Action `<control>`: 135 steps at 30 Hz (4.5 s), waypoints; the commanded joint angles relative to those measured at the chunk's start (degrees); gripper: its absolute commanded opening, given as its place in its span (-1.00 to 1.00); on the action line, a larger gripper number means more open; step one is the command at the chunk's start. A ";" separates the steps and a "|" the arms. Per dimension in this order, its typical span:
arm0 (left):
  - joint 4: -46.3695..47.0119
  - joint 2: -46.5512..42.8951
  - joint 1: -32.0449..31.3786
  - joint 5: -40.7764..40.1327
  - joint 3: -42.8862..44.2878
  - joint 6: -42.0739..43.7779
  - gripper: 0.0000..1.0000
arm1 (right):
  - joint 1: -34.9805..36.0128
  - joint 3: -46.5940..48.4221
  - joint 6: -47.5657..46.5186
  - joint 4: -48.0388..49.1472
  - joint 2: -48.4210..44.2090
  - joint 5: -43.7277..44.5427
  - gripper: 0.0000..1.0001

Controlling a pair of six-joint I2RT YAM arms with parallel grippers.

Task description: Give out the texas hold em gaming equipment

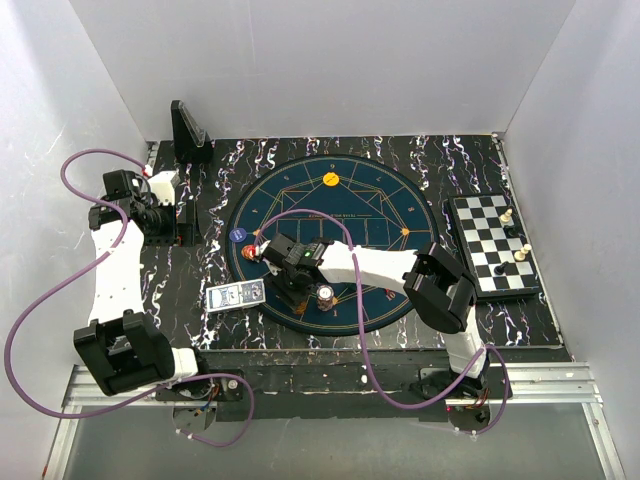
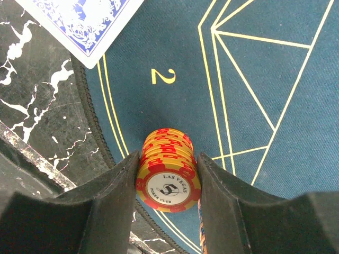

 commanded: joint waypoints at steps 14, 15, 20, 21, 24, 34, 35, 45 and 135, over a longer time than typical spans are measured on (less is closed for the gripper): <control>1.20 -1.92 0.10 -0.16 0.12 1.29 0.96 | -4.16 5.43 1.16 -1.24 -4.32 -0.24 -0.38; 1.02 -1.57 0.10 -0.25 0.12 1.46 0.96 | -5.22 6.39 1.34 -1.33 -4.67 -0.85 -0.39; 0.32 -0.25 0.19 -0.16 0.48 2.52 0.96 | -12.42 12.10 1.26 -1.15 -4.33 -1.74 -0.45; 0.67 -0.16 0.10 0.02 0.39 2.60 0.96 | -14.17 14.20 1.08 -1.42 -3.46 -1.74 -0.45; 0.49 0.80 0.10 1.16 0.12 2.96 0.96 | -19.53 22.28 0.91 -2.56 0.67 -1.82 -0.48; 0.41 4.67 0.10 6.52 0.21 6.03 0.96 | -32.46 43.48 5.03 -5.73 20.62 3.71 -0.56; 0.58 5.02 0.10 7.22 0.21 6.56 0.96 | -33.17 43.93 5.56 -5.55 21.59 3.97 -0.56; -0.39 9.16 0.10 11.09 1.88 7.44 0.96 | -38.10 48.31 7.41 -3.17 30.73 3.19 -0.48; -4.34 -3.32 0.28 -0.95 3.38 4.72 0.96 | -0.39 2.97 4.59 -7.49 2.26 -2.96 0.55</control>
